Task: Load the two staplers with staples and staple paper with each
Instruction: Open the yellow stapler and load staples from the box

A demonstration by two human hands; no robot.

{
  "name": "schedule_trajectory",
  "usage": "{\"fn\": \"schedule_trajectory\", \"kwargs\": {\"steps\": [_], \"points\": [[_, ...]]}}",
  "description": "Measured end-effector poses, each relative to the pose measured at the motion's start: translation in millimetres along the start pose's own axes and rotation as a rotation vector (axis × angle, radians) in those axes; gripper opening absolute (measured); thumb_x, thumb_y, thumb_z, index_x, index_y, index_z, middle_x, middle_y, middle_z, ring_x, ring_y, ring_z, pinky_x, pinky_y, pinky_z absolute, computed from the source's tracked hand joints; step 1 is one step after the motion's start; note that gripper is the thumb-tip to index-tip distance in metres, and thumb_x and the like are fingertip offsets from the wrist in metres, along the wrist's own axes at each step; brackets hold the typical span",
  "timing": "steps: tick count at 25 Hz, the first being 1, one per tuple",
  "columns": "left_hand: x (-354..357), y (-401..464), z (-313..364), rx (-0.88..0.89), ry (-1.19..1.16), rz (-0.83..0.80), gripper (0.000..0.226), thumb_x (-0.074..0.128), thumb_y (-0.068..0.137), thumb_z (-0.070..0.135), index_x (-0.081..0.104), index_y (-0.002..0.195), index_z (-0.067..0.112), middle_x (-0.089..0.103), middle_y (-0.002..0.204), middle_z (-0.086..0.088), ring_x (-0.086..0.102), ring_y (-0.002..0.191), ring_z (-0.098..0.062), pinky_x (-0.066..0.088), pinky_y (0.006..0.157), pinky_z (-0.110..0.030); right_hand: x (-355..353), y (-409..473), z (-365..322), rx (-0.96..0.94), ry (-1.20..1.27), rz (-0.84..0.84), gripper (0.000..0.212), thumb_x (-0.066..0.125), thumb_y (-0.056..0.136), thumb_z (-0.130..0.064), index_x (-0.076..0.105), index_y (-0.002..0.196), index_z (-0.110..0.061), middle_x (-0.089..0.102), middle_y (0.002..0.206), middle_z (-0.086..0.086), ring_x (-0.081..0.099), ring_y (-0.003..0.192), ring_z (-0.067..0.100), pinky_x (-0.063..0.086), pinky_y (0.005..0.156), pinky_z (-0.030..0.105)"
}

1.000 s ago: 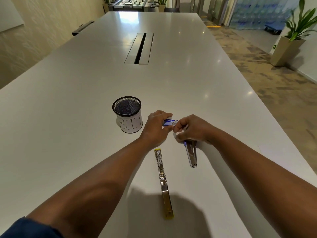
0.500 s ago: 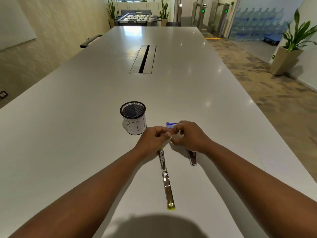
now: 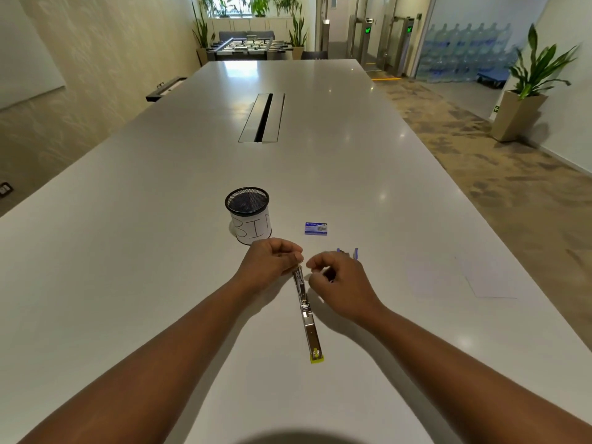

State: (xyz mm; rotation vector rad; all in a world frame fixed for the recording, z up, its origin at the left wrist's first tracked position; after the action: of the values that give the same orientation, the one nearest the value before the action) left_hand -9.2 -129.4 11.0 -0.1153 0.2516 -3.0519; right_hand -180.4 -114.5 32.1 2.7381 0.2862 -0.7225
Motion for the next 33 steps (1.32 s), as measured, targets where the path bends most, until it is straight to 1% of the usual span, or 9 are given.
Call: {"fn": "schedule_trajectory", "kwargs": {"steps": [3,6,8,11,14,18,24,29,33], "points": [[-6,-8,-5,-0.017,-0.008,0.030,0.010,0.070,0.090,-0.004,0.076,0.094,0.003,0.073,0.084,-0.016,0.072,0.083,-0.024,0.060,0.079,-0.029,14,-23,2,0.058,0.017,-0.015,0.017,0.073,0.080,-0.032,0.066,0.091,-0.022,0.061,0.084,-0.006,0.057,0.066,0.010,0.052,0.065,0.027],[-11,-13,-8,-0.030,0.040,0.029,0.009,0.069,0.091,-0.004,0.076,0.094,0.001,0.074,0.093,-0.023,0.073,0.088,-0.026,0.061,0.084,-0.031,22,-30,8,0.058,-0.042,0.003,0.019,0.079,0.083,-0.025,0.066,0.096,-0.019,0.058,0.088,-0.007,0.054,0.067,0.008,0.048,0.065,0.021],[-12,-15,-6,-0.008,0.160,0.003,0.009,0.068,0.093,-0.001,0.076,0.095,0.002,0.075,0.091,-0.021,0.072,0.083,-0.023,0.061,0.083,-0.030,23,-30,8,0.015,-0.094,0.019,0.011,0.077,0.085,-0.020,0.068,0.091,-0.016,0.060,0.085,-0.006,0.054,0.072,0.009,0.048,0.066,0.025],[-12,-16,0,0.067,0.459,-0.020,0.010,0.069,0.094,0.010,0.078,0.092,0.012,0.079,0.081,-0.005,0.073,0.074,-0.014,0.059,0.073,-0.021,26,-32,8,-0.011,-0.117,0.021,0.005,0.073,0.086,-0.015,0.069,0.085,-0.012,0.062,0.080,0.000,0.056,0.073,0.015,0.052,0.068,0.037],[-8,-16,5,0.101,0.614,-0.032,0.009,0.071,0.093,0.013,0.079,0.091,0.017,0.079,0.081,0.001,0.074,0.074,-0.009,0.054,0.066,-0.010,26,-31,9,-0.029,-0.129,0.037,0.009,0.073,0.086,-0.015,0.067,0.081,-0.012,0.060,0.076,-0.001,0.054,0.071,0.015,0.050,0.065,0.036],[1,-15,9,0.113,0.697,-0.055,0.011,0.071,0.092,0.011,0.079,0.091,0.018,0.077,0.085,0.005,0.073,0.075,-0.006,0.052,0.069,-0.014,28,-31,10,-0.033,-0.121,0.043,0.011,0.074,0.085,-0.016,0.065,0.079,-0.018,0.056,0.073,-0.008,0.052,0.069,0.010,0.045,0.062,0.025],[4,-14,14,0.146,0.771,-0.070,0.011,0.071,0.091,0.010,0.080,0.089,0.017,0.075,0.084,0.010,0.071,0.080,-0.006,0.056,0.080,-0.025,29,-29,14,-0.015,-0.125,0.043,0.012,0.074,0.085,-0.018,0.064,0.079,-0.019,0.055,0.073,-0.009,0.052,0.068,0.009,0.043,0.062,0.020],[6,-16,17,0.152,0.851,-0.113,0.012,0.070,0.090,0.007,0.080,0.088,0.013,0.076,0.084,0.007,0.070,0.081,-0.007,0.058,0.081,-0.030,29,-29,14,-0.016,-0.115,0.043,0.011,0.074,0.085,-0.018,0.066,0.079,-0.013,0.059,0.074,-0.002,0.055,0.070,0.015,0.051,0.064,0.036],[8,-16,13,0.153,0.857,-0.117,0.012,0.072,0.088,0.007,0.081,0.086,0.015,0.076,0.086,0.005,0.070,0.084,-0.010,0.058,0.084,-0.033,29,-30,12,-0.016,-0.118,0.053,0.009,0.074,0.084,-0.016,0.066,0.080,-0.013,0.060,0.075,0.000,0.055,0.070,0.016,0.052,0.065,0.038]]}}
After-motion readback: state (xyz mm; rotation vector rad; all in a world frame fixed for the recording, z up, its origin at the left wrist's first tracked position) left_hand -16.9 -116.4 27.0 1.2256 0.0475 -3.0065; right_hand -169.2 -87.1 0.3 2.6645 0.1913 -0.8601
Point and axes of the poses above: each hand's wrist, its own y-axis towards the middle knuckle, its own x-axis out of the palm, z = x × y, the point moved 4 cm from there along y, towards the middle knuckle
